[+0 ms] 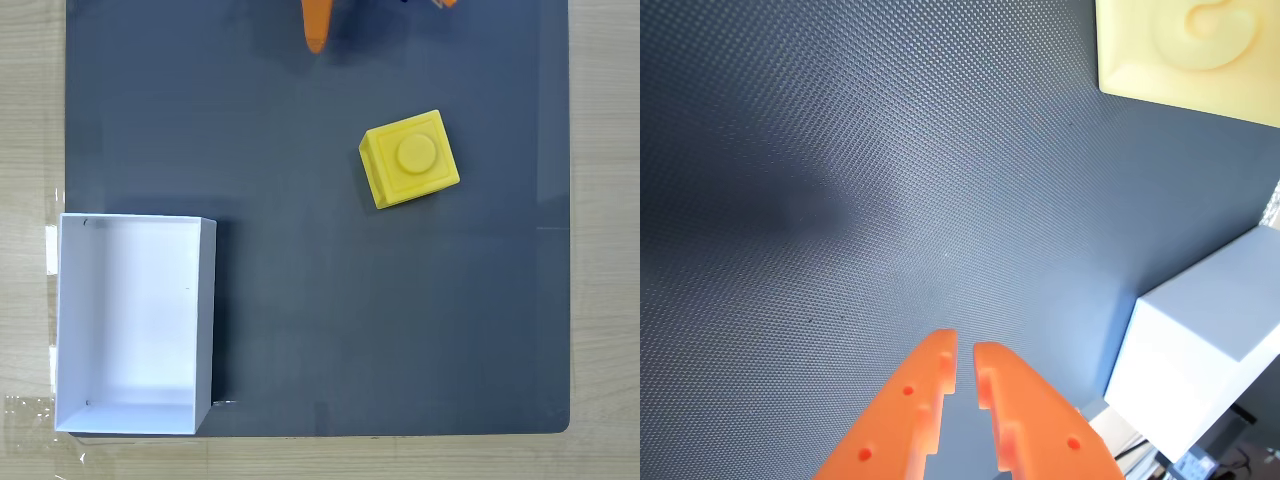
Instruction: Grasp a yellow block and put it in the box
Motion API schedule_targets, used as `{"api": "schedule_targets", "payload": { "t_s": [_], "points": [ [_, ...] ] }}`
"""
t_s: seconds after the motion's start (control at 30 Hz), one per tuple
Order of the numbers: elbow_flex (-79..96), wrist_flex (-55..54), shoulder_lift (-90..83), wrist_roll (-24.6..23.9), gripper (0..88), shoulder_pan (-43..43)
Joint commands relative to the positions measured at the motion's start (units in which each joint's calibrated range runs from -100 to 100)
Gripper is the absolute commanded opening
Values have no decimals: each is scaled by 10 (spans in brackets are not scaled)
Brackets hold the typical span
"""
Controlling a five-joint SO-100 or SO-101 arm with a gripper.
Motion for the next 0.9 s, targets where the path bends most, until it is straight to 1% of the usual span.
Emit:
{"api": "schedule_targets", "payload": {
  "t_s": [0.0,0.73,0.87],
  "points": [
    [-2,2,-1,-2,22,4],
    [-4,0,3,-2,27,-2],
    [-14,-14,43,-5,27,-2]
  ]
}}
